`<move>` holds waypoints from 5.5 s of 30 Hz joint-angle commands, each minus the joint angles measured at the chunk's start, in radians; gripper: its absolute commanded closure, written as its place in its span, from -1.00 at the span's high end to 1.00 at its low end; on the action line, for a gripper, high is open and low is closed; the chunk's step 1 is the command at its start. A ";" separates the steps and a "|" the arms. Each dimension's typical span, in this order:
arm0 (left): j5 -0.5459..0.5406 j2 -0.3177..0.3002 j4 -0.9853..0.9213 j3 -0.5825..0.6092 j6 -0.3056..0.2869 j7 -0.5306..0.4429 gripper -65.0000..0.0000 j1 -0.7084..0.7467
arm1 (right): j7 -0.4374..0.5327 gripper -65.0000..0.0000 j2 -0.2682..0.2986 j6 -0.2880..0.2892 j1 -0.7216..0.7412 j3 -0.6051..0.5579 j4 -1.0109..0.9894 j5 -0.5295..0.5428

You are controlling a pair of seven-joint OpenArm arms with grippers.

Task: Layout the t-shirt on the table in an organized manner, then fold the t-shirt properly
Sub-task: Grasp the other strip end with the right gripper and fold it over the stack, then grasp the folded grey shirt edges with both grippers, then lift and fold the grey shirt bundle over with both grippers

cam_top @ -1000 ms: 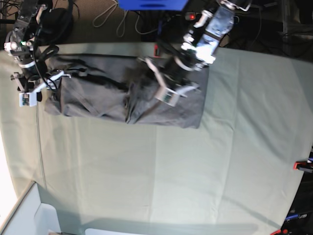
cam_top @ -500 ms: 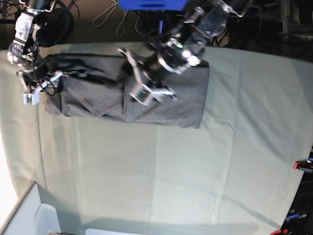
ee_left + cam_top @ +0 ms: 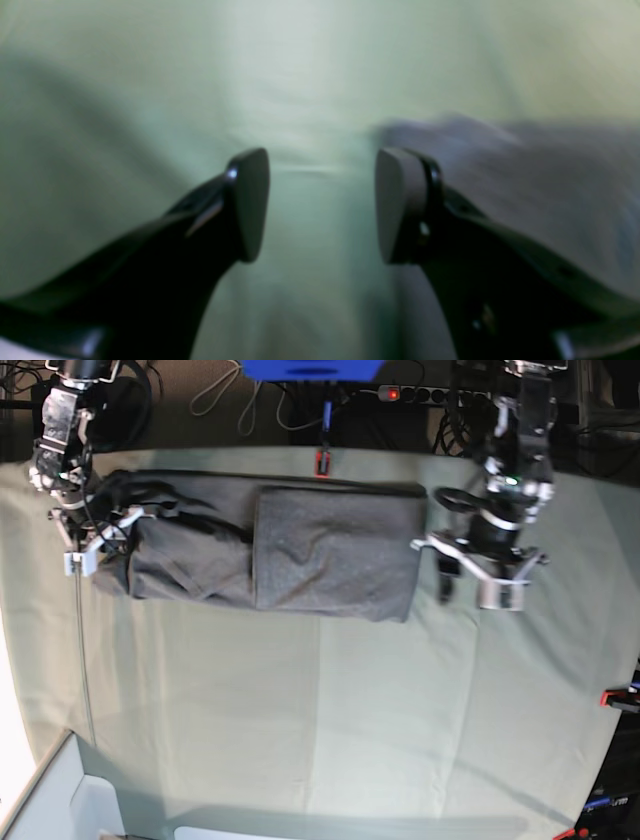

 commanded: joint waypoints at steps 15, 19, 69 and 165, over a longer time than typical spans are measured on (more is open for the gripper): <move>-0.067 0.029 -0.041 -0.261 -0.007 -0.025 0.00 -0.006 | -0.051 -1.00 -0.128 0.023 -0.086 0.047 0.325 0.003; -0.062 0.029 -0.042 -0.257 -0.007 -0.025 0.00 -0.006 | -0.053 -1.00 -0.157 0.023 -0.111 0.032 0.435 0.007; -0.067 -0.053 -0.038 -0.369 -0.007 -0.026 0.00 0.115 | -0.053 -0.70 -0.258 0.016 0.265 -0.744 -0.022 0.002; -0.375 -0.043 -0.136 0.182 -0.007 -0.026 -1.00 -0.017 | -0.051 0.00 -0.068 0.015 -0.221 -0.488 0.541 0.000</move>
